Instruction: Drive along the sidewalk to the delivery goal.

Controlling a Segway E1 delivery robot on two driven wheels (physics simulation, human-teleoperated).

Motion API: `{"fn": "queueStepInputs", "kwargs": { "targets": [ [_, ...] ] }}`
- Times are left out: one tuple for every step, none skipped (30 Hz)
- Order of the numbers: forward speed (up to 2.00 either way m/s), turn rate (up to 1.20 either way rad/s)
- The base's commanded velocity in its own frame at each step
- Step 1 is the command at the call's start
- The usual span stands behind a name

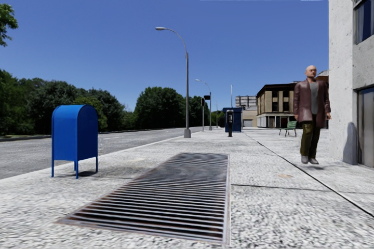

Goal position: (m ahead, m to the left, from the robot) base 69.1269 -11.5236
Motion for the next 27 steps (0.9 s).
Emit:
{"fn": "queueStepInputs", "kwargs": {
  "targets": [
    [2.00, -0.30],
    [2.00, -0.30],
    [2.00, -0.30],
    [2.00, -0.30],
    [2.00, -0.30],
    [2.00, -0.30],
    [2.00, -0.30],
    [2.00, -0.30],
    [2.00, -0.30],
    [2.00, -0.30],
    [2.00, -0.30],
    [2.00, -0.30],
    [2.00, -0.30],
    [2.00, -0.30],
    [2.00, -0.30],
    [2.00, -0.30],
    [2.00, -0.30],
    [2.00, -0.30],
    [2.00, -0.30],
    [2.00, -0.30],
    [2.00, -0.30],
    [2.00, -0.28],
    [2.00, -0.09],
    [2.00, 0.00],
    [2.00, 0.00],
    [2.00, 0.00],
    [2.00, 0.00]
  ]
}}
